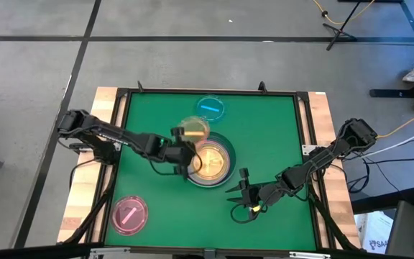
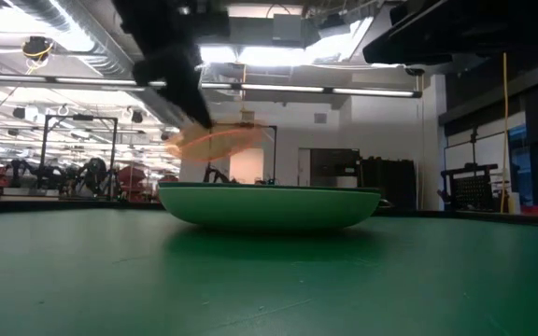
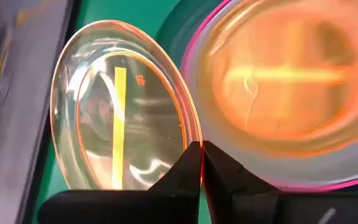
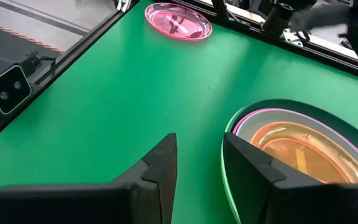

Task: Stack plastic plates
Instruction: Stack the orange transparent plate on top of the orange transparent plate

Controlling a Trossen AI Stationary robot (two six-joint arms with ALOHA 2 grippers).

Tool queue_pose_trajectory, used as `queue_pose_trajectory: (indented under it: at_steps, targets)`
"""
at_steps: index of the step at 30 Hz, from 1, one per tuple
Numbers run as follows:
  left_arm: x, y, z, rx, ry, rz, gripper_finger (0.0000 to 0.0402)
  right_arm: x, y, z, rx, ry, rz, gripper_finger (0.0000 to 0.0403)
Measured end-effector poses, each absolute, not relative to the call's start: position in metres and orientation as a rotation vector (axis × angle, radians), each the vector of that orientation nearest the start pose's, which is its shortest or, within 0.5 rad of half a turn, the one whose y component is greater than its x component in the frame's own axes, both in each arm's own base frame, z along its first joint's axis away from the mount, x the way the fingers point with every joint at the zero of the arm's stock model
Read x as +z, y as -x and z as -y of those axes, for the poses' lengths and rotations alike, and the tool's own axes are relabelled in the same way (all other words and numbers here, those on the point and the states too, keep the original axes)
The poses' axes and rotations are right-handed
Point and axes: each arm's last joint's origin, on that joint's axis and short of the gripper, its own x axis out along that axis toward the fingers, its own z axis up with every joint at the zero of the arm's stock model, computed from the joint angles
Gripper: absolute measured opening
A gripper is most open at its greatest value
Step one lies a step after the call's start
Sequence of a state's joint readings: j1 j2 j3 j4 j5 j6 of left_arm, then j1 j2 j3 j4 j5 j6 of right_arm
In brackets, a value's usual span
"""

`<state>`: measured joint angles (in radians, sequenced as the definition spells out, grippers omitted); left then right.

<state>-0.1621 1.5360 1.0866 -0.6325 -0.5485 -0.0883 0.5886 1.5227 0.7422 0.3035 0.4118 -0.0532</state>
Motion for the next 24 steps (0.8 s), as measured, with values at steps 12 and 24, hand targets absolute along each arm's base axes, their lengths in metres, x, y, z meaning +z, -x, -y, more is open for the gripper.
queue_pose_trajectory:
  at_steps: [12, 24]
  targets:
    - [0.243, -0.311, 0.079, -0.020, -0.294, -0.813, 0.0004, 0.194, -0.262, -0.161, 0.188, 0.281, -0.415, 0.0121]
    - [0.216, -0.307, 0.076, -0.107, -0.233, -0.793, 0.0004, 0.193, -0.261, -0.162, 0.222, 0.277, -0.426, 0.0121]
